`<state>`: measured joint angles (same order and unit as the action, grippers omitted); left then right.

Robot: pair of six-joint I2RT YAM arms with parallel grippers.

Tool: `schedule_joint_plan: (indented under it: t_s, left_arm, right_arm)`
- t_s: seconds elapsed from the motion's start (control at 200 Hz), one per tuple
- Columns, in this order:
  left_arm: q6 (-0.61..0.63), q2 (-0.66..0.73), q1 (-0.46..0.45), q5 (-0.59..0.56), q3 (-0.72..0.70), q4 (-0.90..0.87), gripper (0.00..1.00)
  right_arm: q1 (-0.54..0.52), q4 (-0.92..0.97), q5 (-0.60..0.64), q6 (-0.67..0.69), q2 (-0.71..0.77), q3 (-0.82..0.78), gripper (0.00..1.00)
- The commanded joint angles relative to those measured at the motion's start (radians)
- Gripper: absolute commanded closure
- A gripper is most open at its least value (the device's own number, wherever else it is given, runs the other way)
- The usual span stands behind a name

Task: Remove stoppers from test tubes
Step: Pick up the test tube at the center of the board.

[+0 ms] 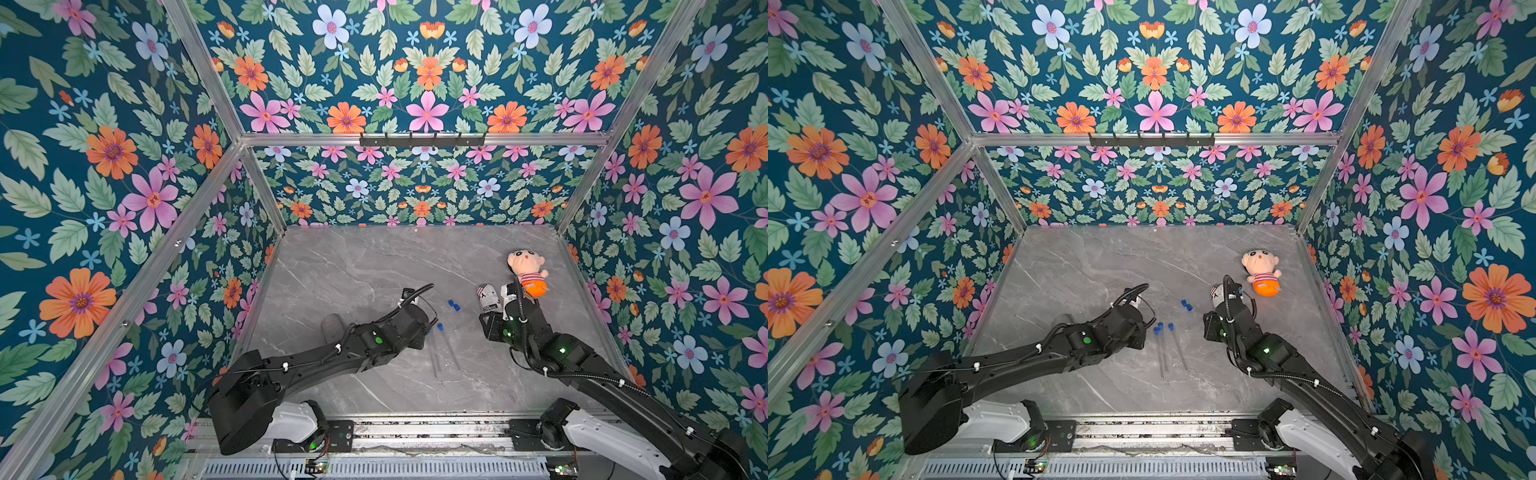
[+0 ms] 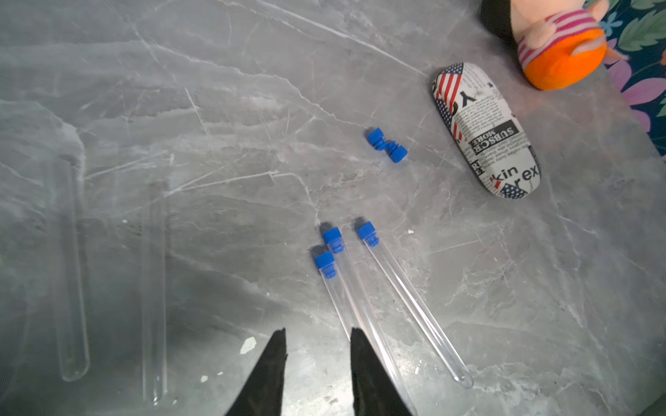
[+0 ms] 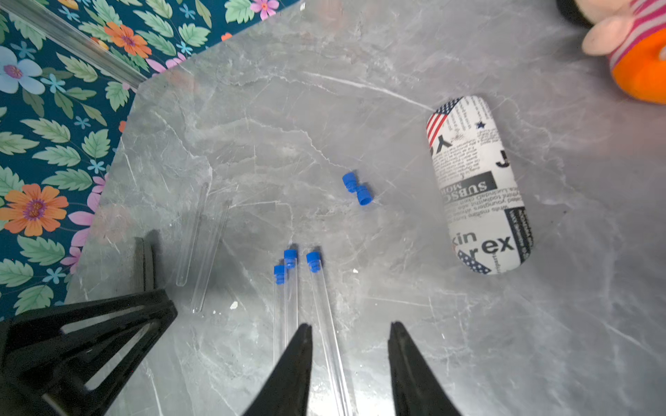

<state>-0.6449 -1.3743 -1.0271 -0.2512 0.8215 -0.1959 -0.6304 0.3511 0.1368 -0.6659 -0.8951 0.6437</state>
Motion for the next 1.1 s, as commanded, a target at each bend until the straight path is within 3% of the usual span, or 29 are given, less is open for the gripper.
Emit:
schedule_joint_plan:
  t_s: [0.0,0.37,1.095]
  left_arm:
    - [-0.077,-0.035,-0.028,-0.010,-0.009,0.059,0.67]
    - [-0.143,-0.132,-0.063,0.010,-0.021,0.130,0.67]
    - [-0.141,-0.248,-0.053,0.044,0.034,0.131,0.67]
  right_arm:
    - [-0.010,-0.015,-0.022,-0.041,-0.015,-0.010,0.63]
    - [-0.015,-0.017,-0.007,-0.043,-0.015,-0.009,0.63]
    - [-0.015,-0.005,0.006,-0.018,-0.033,0.022,0.63]
